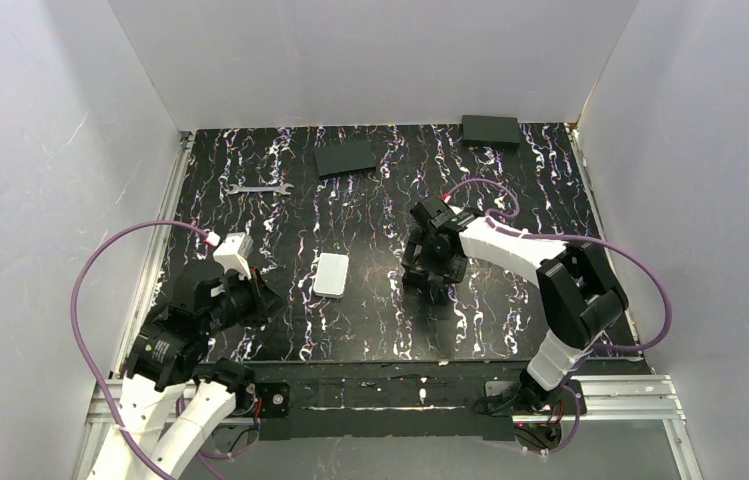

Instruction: Unlock with the key

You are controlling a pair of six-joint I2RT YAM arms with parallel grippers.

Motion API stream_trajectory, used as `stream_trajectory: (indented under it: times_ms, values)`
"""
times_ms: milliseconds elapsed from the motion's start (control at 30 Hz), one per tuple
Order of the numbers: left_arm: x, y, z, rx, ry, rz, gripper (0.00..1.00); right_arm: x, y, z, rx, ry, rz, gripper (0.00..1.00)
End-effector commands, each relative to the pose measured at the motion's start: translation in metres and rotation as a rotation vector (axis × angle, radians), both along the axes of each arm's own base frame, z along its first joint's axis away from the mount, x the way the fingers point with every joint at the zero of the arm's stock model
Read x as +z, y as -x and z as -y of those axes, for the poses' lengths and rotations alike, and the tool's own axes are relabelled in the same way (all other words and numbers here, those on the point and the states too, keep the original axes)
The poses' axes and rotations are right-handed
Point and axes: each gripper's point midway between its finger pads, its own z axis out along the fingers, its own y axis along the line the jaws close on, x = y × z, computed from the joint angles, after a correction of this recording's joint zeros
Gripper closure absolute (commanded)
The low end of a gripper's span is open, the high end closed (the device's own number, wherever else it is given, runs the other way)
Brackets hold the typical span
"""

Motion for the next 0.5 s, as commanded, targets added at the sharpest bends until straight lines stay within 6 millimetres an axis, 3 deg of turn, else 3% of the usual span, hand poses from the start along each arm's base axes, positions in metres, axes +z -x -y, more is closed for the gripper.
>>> stream_trajectory:
  times_ms: [0,267,467]
  values:
    - [0.009,-0.004,0.01,-0.05,0.043,0.055,1.0,0.009,-0.008,-0.012,-0.001,-0.025,0.01,0.02]
    - [0.011,-0.003,0.014,-0.074,0.058,0.062,0.99,0.009,-0.013,-0.024,-0.001,0.014,0.013,0.02]
    - [0.009,-0.004,0.013,-0.066,0.053,0.062,1.0,0.004,-0.013,-0.018,-0.027,0.123,-0.019,0.02]
